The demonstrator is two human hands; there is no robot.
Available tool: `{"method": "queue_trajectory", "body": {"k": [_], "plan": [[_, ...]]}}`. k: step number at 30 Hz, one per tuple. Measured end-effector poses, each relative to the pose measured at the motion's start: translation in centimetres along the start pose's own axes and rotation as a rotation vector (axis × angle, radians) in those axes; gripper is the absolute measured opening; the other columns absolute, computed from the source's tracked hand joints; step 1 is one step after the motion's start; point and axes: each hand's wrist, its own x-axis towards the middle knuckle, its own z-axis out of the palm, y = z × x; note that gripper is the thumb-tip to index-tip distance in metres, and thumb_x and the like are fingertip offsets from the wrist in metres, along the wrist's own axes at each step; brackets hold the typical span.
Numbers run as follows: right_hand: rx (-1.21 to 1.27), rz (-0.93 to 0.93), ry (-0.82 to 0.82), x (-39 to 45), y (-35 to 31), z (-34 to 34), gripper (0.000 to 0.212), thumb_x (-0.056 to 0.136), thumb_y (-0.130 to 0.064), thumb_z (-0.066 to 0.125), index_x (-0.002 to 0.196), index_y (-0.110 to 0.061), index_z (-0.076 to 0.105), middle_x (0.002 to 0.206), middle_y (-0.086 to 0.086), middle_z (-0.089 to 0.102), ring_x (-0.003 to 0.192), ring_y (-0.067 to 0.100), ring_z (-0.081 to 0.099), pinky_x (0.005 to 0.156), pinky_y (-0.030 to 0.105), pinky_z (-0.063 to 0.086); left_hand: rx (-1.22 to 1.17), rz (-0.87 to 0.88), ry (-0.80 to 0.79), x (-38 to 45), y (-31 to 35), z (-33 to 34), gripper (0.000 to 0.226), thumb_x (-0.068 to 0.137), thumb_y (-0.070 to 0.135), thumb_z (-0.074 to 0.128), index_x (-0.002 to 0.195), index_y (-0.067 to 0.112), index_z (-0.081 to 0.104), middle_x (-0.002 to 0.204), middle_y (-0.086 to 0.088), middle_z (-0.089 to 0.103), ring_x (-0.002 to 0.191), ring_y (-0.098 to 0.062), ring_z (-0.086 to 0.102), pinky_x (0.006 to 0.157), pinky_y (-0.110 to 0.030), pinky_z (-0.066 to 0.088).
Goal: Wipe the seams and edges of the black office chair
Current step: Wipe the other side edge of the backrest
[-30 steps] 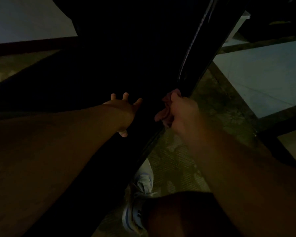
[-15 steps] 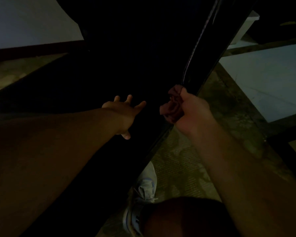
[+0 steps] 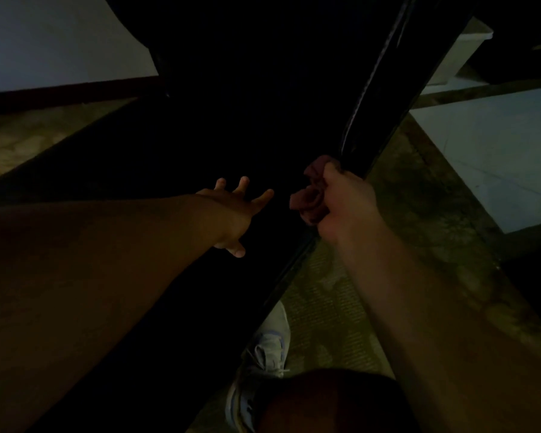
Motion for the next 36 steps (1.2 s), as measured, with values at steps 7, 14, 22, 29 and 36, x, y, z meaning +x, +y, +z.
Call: {"method": "queue_trajectory", "body": {"k": [7, 14, 22, 29, 36], "plan": [[-0.114, -0.102, 0.026, -0.2, 0.2, 0.5, 0.019, 0.106, -0.023, 0.041, 0.097, -0.014, 0.054, 0.064, -0.001, 0.058, 0.035, 0.013, 0.048, 0.038, 0.016, 0.027, -0.009, 0.014, -0.064, 0.4, -0.4, -0.4, 0.133, 0.080, 0.047, 0.082, 0.151, 0.041, -0.030, 0.164, -0.012, -0.027, 0.150, -0.052, -0.007, 0.113, -0.067, 0.030], [-0.133, -0.110, 0.037, 1.0, 0.4, 0.6, 0.019, 0.107, -0.025, 0.039, 0.096, -0.018, 0.053, 0.062, -0.004, 0.058, 0.038, 0.017, 0.051, 0.038, 0.016, 0.026, -0.018, -0.011, -0.062, 0.7, 0.0, -0.7, 0.130, 0.082, 0.045, 0.080, 0.151, 0.039, -0.030, 0.164, -0.013, -0.028, 0.150, -0.052, -0.009, 0.114, -0.065, 0.026], [-0.128, -0.143, 0.059, 1.7, 0.1, 0.3, 0.019, 0.107, -0.023, 0.041, 0.094, -0.013, 0.052, 0.061, -0.002, 0.058, 0.036, 0.017, 0.051, 0.037, 0.016, 0.027, -0.040, -0.017, -0.049, 0.9, -0.1, -0.6, 0.131, 0.081, 0.044, 0.081, 0.152, 0.040, -0.029, 0.164, -0.012, -0.027, 0.150, -0.052, -0.008, 0.114, -0.065, 0.026], [-0.095, -0.111, 0.084, 1.6, 0.0, 1.5, 0.020, 0.104, -0.028, 0.047, 0.105, -0.011, 0.058, 0.062, 0.000, 0.063, 0.036, 0.015, 0.052, 0.039, 0.018, 0.031, -0.038, -0.010, -0.038, 1.2, -0.4, -0.5, 0.133, 0.079, 0.048, 0.082, 0.151, 0.042, -0.030, 0.165, -0.011, -0.027, 0.151, -0.051, -0.006, 0.113, -0.065, 0.030], [-0.089, -0.172, 0.125, 1.1, -0.5, 1.7, 0.025, 0.106, -0.024, 0.042, 0.114, -0.006, 0.057, 0.071, -0.001, 0.062, 0.038, 0.013, 0.052, 0.042, 0.018, 0.033, -0.044, -0.011, -0.027, 1.2, -0.4, -0.4, 0.133, 0.078, 0.049, 0.082, 0.151, 0.043, -0.029, 0.165, -0.010, -0.026, 0.151, -0.050, -0.006, 0.110, -0.065, 0.034]]}}
